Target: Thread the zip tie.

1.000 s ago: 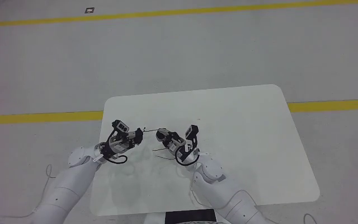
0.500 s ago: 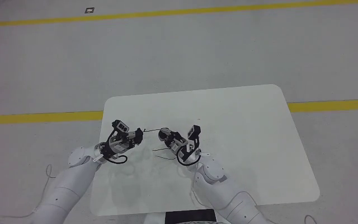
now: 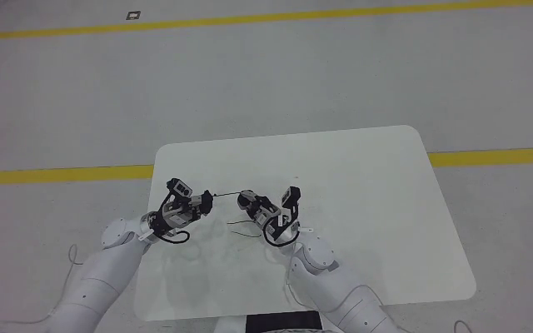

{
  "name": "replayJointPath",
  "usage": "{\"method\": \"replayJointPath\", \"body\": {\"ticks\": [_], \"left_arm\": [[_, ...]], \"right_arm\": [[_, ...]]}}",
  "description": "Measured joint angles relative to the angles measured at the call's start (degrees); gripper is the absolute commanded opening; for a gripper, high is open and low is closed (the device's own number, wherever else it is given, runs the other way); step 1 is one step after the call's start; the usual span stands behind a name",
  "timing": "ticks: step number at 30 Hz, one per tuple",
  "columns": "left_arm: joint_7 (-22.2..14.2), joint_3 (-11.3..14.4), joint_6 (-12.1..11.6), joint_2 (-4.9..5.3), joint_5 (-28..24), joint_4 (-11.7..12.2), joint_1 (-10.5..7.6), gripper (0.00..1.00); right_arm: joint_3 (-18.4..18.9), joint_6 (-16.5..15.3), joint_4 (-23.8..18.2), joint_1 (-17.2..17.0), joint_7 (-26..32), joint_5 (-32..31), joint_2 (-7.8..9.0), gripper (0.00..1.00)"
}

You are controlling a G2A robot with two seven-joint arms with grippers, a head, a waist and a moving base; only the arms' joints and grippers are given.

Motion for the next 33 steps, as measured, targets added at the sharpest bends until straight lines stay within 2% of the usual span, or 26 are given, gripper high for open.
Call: {"method": "replayJointPath", "body": {"ticks": [33], "left_arm": [[0.0,0.0,0.0,0.00,0.0,0.0,0.00,0.00]], "right_arm": [[0.8,-0.2,-0.4,-0.6,-0.9,-0.6,0.42,0.00]]}}
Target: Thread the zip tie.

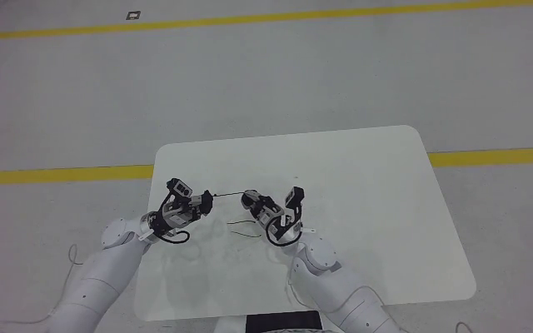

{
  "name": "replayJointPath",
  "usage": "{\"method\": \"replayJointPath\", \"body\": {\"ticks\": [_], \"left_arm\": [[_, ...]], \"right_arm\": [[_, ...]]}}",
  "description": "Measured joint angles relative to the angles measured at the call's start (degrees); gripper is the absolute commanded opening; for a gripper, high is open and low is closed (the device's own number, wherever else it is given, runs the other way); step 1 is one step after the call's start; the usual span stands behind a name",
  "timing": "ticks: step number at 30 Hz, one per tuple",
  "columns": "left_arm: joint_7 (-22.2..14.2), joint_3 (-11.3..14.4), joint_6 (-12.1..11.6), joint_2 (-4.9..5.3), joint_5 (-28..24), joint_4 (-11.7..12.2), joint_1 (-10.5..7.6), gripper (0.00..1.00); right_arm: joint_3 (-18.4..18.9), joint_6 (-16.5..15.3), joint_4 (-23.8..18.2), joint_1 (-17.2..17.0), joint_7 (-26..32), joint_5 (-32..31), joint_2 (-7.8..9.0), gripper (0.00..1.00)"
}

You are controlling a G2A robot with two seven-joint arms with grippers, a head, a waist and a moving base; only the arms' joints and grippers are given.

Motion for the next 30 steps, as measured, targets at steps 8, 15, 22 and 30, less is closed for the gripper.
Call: {"method": "replayJointPath", "body": {"ticks": [8,15,22,30], "left_arm": [[0.0,0.0,0.0,0.00,0.0,0.0,0.00,0.00],[0.0,0.0,0.0,0.00,0.0,0.0,0.00,0.00],[0.0,0.0,0.0,0.00,0.0,0.0,0.00,0.00],[0.4,-1.0,0.0,0.30,2.2,-1.5,-0.04,0.00]], "right_arm": [[0.8,-0.5,-0.5,-0.6,-0.3,-0.2,0.26,0.00],[3.1,-3.4,-3.3,-2.0,-2.6,-4.3,0.99,1.00],[3.4,-3.9,-4.1,-2.2,-2.5,-5.7,1.15,1.00],[5.5,-3.9,-6.2,-2.7,-6.8,-12.3,1.69,1.00]]}}
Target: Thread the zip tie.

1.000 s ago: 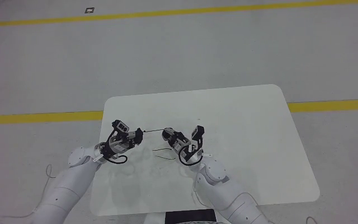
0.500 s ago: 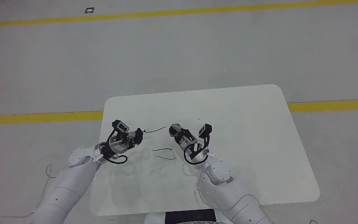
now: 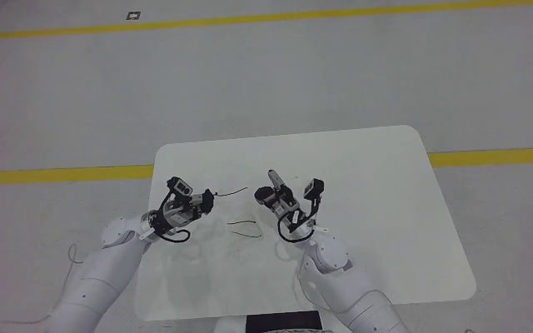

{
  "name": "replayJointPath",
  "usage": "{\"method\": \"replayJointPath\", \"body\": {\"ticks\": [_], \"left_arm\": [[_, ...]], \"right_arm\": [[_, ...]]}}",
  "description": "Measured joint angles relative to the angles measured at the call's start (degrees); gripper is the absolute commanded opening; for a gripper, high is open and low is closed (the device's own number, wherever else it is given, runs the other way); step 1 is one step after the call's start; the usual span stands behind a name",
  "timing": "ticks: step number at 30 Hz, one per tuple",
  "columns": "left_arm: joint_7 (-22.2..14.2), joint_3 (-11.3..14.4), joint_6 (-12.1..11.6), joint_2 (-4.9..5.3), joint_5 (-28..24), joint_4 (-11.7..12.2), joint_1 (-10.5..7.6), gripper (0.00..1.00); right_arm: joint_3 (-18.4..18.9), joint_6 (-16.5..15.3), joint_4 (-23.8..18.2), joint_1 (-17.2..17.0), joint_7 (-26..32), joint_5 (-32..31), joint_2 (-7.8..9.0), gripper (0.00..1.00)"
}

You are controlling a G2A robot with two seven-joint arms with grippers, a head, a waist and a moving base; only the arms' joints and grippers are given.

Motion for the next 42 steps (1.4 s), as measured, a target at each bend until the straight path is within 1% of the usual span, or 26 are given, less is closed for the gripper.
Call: {"method": "replayJointPath", "body": {"ticks": [2,5,10,13,14,24,26,30,31,33,34,37,40,42], "left_arm": [[-1.5,-1.2,-0.4,0.46,2.2,-0.6,-0.04,0.00],[-1.9,-2.5,-0.5,1.14,5.2,-2.2,0.13,0.00],[-1.8,-4.0,0.2,2.48,7.2,-6.1,0.66,0.00],[-1.8,-4.7,0.1,3.35,7.1,-8.7,1.15,0.00],[-1.8,-4.7,0.0,3.50,7.3,-9.2,1.25,0.00],[-1.5,-4.7,0.1,3.50,7.4,-9.5,1.28,0.00],[-0.4,-5.2,0.2,3.47,7.0,-10.6,1.34,0.00],[-1.4,-7.5,-1.0,3.81,6.8,-12.3,1.59,0.00],[-1.8,-8.2,-1.5,3.91,6.7,-13.1,1.77,0.00],[-1.9,-9.0,-2.1,4.07,6.6,-14.4,2.23,0.00],[-1.9,-9.5,-2.3,4.19,6.6,-15.4,2.56,0.00],[-1.8,-10.5,-2.3,4.49,6.8,-17.8,3.58,0.00],[-1.8,-11.4,-2.3,4.71,6.7,-19.4,4.66,0.00],[-1.8,-11.7,-2.3,4.80,6.7,-20.0,5.15,0.00]], "right_arm": [[1.4,0.0,-2.1,-1.1,-2.0,-4.1,0.31,1.00],[3.3,0.0,-4.9,-2.4,-4.1,-8.5,0.66,1.00],[5.8,0.0,-9.0,-4.2,-5.8,-11.8,0.98,1.00],[6.7,0.0,-10.2,-4.9,-5.6,-12.4,1.11,1.00],[6.8,0.0,-10.2,-5.0,-5.5,-12.4,1.12,1.00],[6.8,0.0,-10.1,-5.0,-5.5,-12.4,1.12,1.00],[6.8,0.0,-10.1,-5.0,-5.5,-12.4,1.12,1.00],[6.8,0.0,-10.1,-5.0,-5.5,-12.4,1.12,1.00],[6.8,0.0,-10.1,-5.0,-5.5,-12.4,1.12,1.00],[6.8,0.0,-10.1,-5.0,-5.5,-12.4,1.12,1.00],[6.8,0.0,-10.1,-5.0,-5.5,-12.4,1.12,1.00],[6.8,0.0,-10.1,-5.0,-5.5,-12.4,1.12,1.00],[6.8,0.0,-10.1,-5.0,-5.5,-12.4,1.12,1.00],[6.8,0.0,-10.1,-5.0,-5.5,-12.4,1.12,1.00]]}}
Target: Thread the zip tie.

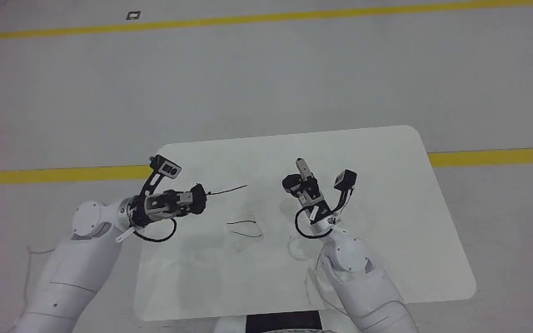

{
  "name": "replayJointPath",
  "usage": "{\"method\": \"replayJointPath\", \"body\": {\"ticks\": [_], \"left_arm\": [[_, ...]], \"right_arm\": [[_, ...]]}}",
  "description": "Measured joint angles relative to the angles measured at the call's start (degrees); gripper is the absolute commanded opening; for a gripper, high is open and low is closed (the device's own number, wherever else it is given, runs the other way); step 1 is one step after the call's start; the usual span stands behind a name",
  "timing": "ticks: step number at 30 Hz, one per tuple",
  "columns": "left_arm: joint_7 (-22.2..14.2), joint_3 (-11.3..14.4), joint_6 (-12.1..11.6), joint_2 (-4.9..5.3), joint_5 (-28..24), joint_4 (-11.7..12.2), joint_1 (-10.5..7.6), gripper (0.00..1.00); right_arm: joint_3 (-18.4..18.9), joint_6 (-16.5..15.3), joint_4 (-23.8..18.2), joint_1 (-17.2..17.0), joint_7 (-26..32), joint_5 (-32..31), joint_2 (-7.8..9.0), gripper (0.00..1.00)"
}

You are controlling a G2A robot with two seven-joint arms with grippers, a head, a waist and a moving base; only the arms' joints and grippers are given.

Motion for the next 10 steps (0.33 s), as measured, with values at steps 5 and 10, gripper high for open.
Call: {"method": "replayJointPath", "body": {"ticks": [5,10], "left_arm": [[0.0,-0.5,1.9,0.18,-0.8,-0.6,0.93,0.00],[0.0,-1.1,2.5,0.19,-0.9,-0.6,1.52,0.00]], "right_arm": [[0.0,0.0,0.0,0.0,0.0,0.0,0.00,1.00],[0.0,0.0,0.0,0.0,0.0,0.0,0.00,1.00]]}}
